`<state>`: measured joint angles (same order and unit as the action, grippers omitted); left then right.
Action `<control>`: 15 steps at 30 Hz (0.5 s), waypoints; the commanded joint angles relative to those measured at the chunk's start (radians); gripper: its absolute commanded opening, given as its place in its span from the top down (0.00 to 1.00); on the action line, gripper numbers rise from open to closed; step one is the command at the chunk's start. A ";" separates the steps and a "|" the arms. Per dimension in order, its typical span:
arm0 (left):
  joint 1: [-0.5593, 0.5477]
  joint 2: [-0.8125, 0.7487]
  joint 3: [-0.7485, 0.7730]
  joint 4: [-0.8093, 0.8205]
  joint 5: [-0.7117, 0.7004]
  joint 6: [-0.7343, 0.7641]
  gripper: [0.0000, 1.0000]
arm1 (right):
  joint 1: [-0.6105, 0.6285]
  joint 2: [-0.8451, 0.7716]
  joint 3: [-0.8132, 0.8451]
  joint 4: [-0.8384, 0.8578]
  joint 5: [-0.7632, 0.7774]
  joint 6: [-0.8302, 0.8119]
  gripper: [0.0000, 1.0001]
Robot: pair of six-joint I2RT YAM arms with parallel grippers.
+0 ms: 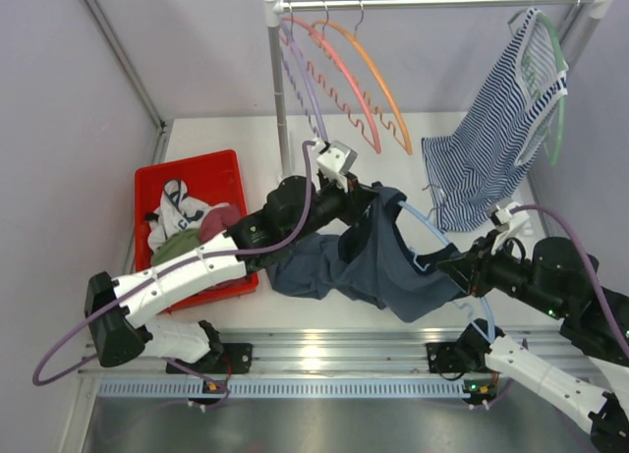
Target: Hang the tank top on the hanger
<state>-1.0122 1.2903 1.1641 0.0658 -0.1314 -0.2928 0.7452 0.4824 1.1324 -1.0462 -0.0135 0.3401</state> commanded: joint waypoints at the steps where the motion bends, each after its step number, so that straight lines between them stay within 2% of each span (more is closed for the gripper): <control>1: 0.003 0.030 0.065 -0.003 0.096 -0.003 0.80 | 0.000 -0.001 0.098 0.006 0.058 0.025 1.00; 2: 0.001 0.029 0.063 -0.003 0.107 -0.005 0.76 | 0.002 0.002 0.112 -0.004 0.066 0.028 1.00; 3: 0.001 0.027 0.065 -0.001 0.116 -0.006 0.67 | 0.000 0.004 0.134 -0.018 0.075 0.031 1.00; 6: 0.001 0.014 0.066 -0.007 0.122 -0.005 0.61 | 0.002 -0.001 0.168 -0.040 0.087 0.040 1.00; 10: 0.003 -0.023 0.091 -0.018 0.121 -0.003 0.59 | 0.002 0.004 0.194 -0.078 0.121 0.057 1.00; 15: 0.001 -0.068 0.129 -0.061 0.118 0.010 0.59 | 0.002 0.045 0.355 -0.218 0.225 0.076 1.00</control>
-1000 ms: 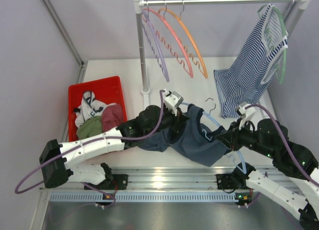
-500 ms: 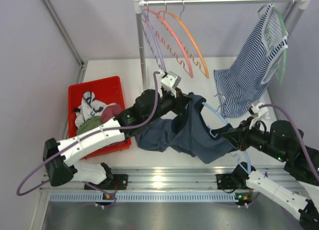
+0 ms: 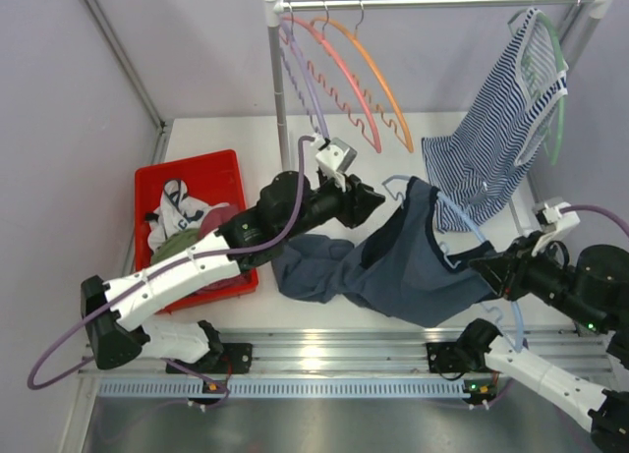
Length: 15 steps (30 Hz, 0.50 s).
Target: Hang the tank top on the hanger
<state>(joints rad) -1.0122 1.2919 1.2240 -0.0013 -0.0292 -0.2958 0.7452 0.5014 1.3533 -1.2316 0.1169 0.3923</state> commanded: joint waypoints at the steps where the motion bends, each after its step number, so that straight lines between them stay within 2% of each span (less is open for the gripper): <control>1: 0.001 -0.084 0.081 0.006 0.015 0.017 0.59 | 0.002 0.047 0.167 -0.052 0.110 0.028 1.00; 9: 0.001 -0.147 0.131 -0.083 0.009 0.040 0.59 | 0.002 0.187 0.498 -0.212 0.211 0.053 1.00; 15: 0.003 -0.181 0.160 -0.137 0.008 0.053 0.59 | -0.001 0.373 0.731 -0.261 0.290 0.033 1.00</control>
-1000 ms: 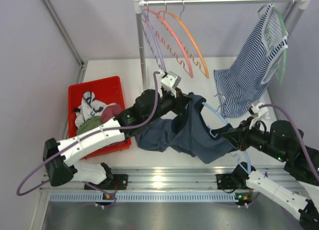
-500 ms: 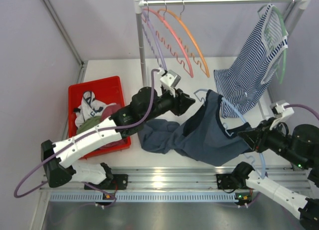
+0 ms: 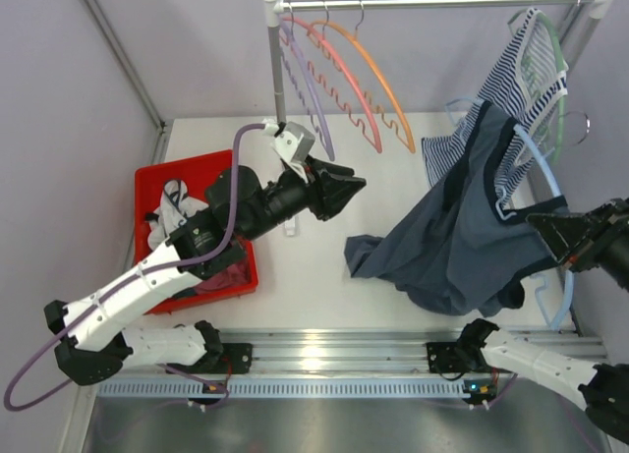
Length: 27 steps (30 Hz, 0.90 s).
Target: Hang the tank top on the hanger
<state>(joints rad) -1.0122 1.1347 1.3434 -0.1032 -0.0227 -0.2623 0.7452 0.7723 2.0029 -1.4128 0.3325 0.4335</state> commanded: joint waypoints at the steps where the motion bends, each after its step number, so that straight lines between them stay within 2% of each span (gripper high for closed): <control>1: 0.001 -0.026 0.040 -0.036 0.000 0.021 0.59 | 0.002 0.119 0.092 -0.080 0.083 -0.012 1.00; 4: 0.001 -0.041 0.043 -0.059 0.001 0.026 0.59 | 0.002 0.159 0.054 -0.069 0.126 -0.012 1.00; 7: 0.001 -0.062 0.033 -0.067 0.001 0.032 0.59 | 0.002 0.162 -0.057 0.023 0.132 -0.029 1.00; 15: 0.001 -0.088 0.037 -0.121 0.015 0.061 0.58 | -0.020 0.274 -0.141 0.178 0.093 -0.113 1.00; 17: 0.001 -0.093 0.036 -0.135 0.018 0.063 0.58 | -0.085 0.304 -0.115 0.210 0.054 -0.157 1.00; 19: 0.001 -0.098 0.030 -0.144 0.058 0.060 0.58 | -0.162 0.347 -0.075 0.239 -0.054 -0.186 1.00; 20: 0.001 -0.104 0.027 -0.144 0.066 0.057 0.58 | -0.259 0.361 -0.061 0.248 -0.102 -0.215 1.00; 22: 0.001 -0.111 0.014 -0.151 0.079 0.054 0.58 | -0.378 0.400 -0.021 0.264 -0.213 -0.242 1.00; 27: 0.001 -0.136 0.002 -0.173 0.101 0.057 0.58 | -0.558 0.479 0.062 0.305 -0.419 -0.291 1.00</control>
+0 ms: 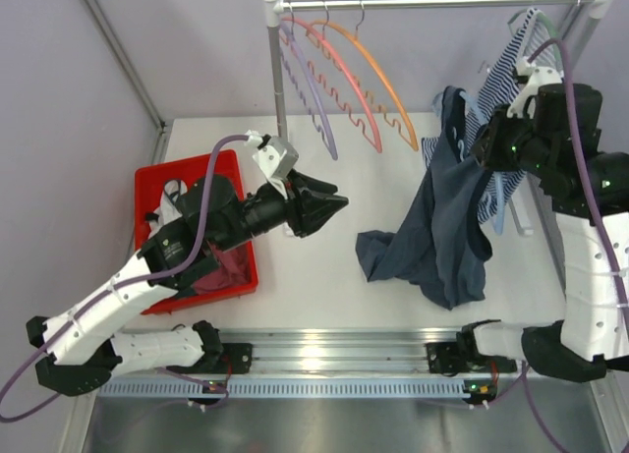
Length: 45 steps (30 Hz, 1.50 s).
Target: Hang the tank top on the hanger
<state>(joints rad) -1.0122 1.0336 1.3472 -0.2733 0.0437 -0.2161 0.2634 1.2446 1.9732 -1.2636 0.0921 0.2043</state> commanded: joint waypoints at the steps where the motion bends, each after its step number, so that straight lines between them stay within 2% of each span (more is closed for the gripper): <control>1: 0.001 -0.035 0.000 -0.007 0.036 0.012 0.58 | -0.135 0.024 0.126 0.156 -0.208 -0.066 1.00; 8: 0.001 -0.043 0.024 -0.040 0.058 0.020 0.58 | -0.308 0.157 0.294 0.185 -0.374 -0.051 1.00; 13: 0.001 -0.055 0.029 -0.056 0.059 0.024 0.58 | -0.374 0.219 0.404 0.199 -0.393 -0.037 1.00; 27: 0.001 -0.049 0.038 -0.098 0.038 0.067 0.57 | -0.415 0.308 0.455 0.354 -0.385 -0.019 1.00; 37: 0.001 -0.023 0.050 -0.136 0.032 0.084 0.56 | -0.428 0.352 0.405 0.417 -0.362 -0.069 1.00; 45: 0.001 -0.009 0.053 -0.156 0.019 0.089 0.56 | -0.431 0.328 0.245 0.481 -0.354 -0.078 0.96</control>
<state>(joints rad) -1.0122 1.0203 1.3598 -0.4267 0.0795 -0.1432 -0.1520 1.5982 2.2292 -0.9295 -0.2691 0.1490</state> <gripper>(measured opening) 0.438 0.153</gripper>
